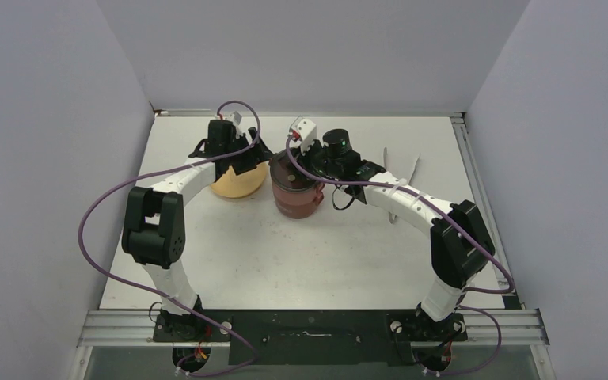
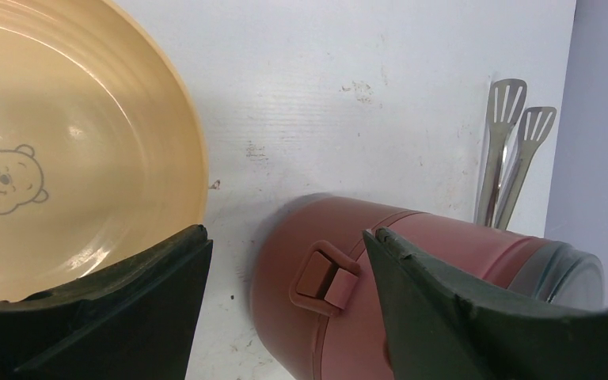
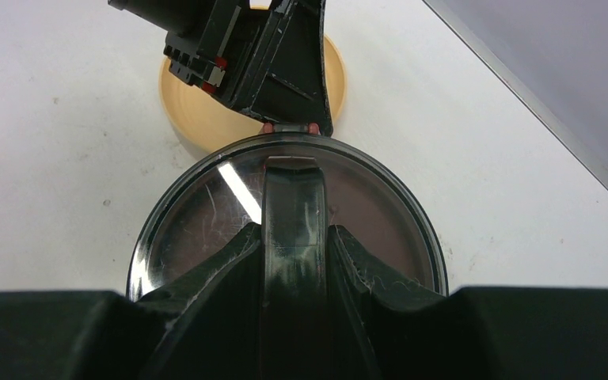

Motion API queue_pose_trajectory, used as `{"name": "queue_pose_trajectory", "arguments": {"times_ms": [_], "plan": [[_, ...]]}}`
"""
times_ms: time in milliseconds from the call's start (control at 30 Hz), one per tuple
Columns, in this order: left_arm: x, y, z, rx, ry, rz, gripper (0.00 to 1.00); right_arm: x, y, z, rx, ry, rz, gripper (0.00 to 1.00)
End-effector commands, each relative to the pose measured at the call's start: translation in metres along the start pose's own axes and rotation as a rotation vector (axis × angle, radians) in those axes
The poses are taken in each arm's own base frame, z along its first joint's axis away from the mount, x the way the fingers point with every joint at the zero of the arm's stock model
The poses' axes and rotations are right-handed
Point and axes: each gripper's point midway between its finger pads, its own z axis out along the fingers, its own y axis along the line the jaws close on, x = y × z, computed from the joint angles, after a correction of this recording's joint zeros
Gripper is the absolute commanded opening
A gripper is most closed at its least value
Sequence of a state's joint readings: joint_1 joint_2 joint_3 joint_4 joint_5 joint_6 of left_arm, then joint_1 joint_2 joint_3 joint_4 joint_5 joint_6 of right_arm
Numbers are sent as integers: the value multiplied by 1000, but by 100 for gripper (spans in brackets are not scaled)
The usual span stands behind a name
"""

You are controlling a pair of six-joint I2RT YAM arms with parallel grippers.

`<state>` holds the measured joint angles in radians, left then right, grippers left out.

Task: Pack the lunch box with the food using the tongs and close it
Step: Close the fastener on the packing box.

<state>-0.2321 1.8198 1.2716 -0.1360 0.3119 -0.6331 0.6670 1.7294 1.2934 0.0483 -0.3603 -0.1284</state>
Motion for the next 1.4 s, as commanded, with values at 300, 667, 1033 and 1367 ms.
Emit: {"name": "queue_pose_trajectory", "arguments": {"times_ms": [300, 667, 1033, 1367], "plan": [[23, -35, -43, 39, 82, 134, 86, 85, 5, -20, 90, 277, 135, 41], [-29, -31, -91, -51, -145, 238, 97, 28, -19, -61, 261, 117, 127, 65], [-68, -27, -167, -127, -446, 295, 96, -14, -53, -125, 367, -35, 278, 85], [-85, -10, -247, -243, -755, 317, 96, 26, -133, -226, 587, -87, 530, 100]]}}
